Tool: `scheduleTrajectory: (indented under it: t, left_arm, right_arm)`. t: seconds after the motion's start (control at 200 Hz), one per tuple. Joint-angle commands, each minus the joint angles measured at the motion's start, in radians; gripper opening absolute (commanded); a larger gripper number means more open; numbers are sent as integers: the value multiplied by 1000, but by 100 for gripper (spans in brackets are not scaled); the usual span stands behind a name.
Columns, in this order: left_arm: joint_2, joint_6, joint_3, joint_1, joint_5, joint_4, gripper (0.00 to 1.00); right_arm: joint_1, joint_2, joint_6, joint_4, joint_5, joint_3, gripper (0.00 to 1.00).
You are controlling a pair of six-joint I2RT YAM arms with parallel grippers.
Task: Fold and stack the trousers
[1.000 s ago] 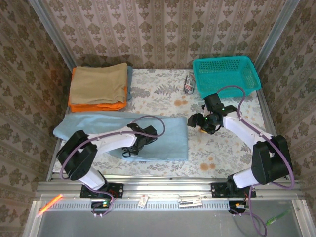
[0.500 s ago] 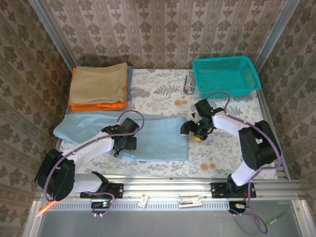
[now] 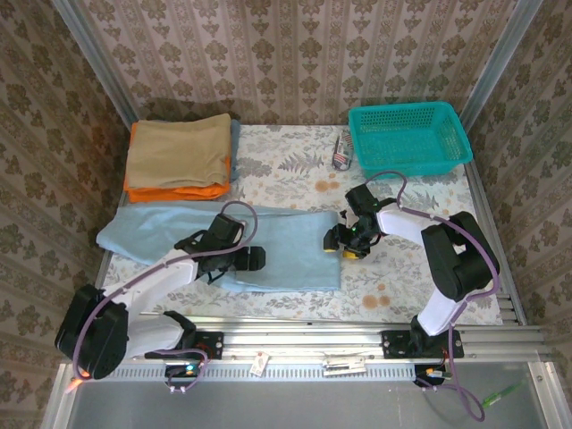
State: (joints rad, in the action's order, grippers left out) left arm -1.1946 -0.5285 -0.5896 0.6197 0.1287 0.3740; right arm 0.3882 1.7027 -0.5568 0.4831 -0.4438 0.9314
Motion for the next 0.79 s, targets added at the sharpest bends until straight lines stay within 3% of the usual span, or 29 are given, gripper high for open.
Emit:
scheduleTrajectory:
  t: [0.0,0.105,0.31,0.455,0.79]
  left_arm:
    - [-54,15,-15,-9,31,-17,77]
    - [-88,9,-7,-9,52,-45,68]
    - [-60,14,-36,-9,36,-10,35]
    - [-25,40,-76,-9,9,33,0]
    - [-59,57,-133,-11,-94,143,0]
  right_arm:
    - [34,18,-6,-51,-37,-17,63]
    - [33,6,-8,-41,-32,-15,62]
    - [34,-37,-6,-18,-15,-16,61]
    - [32,-53,-7,-14,-1,-19,61]
    - [28,-79,-7,-5,5,-26,61]
